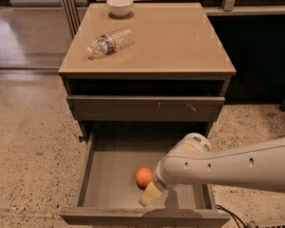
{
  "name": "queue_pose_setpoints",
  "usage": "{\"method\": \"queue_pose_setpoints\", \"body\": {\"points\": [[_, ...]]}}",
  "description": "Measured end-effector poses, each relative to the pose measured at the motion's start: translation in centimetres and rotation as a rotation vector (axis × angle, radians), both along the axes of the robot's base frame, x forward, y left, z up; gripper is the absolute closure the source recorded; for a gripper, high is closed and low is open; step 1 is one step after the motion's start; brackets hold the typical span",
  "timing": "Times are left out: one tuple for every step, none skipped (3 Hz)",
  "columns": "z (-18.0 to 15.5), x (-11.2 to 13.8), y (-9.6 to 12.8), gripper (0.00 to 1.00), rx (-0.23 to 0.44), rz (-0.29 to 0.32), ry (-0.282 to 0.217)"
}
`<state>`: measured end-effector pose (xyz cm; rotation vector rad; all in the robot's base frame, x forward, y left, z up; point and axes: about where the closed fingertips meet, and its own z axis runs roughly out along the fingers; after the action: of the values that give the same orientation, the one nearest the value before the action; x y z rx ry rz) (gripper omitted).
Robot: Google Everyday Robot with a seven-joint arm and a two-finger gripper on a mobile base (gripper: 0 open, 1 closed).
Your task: Pick orange from middle drawer and place on counter
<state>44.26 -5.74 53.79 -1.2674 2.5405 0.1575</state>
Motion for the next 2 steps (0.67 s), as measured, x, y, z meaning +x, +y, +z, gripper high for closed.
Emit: {"method": "queue_pose_setpoints", "body": {"points": [[-2.0, -0.3, 0.6, 0.0, 0.106, -0.1, 0.051], [-3.0, -0.3, 0.8, 0.0, 0.271, -0.231, 0.072]]}}
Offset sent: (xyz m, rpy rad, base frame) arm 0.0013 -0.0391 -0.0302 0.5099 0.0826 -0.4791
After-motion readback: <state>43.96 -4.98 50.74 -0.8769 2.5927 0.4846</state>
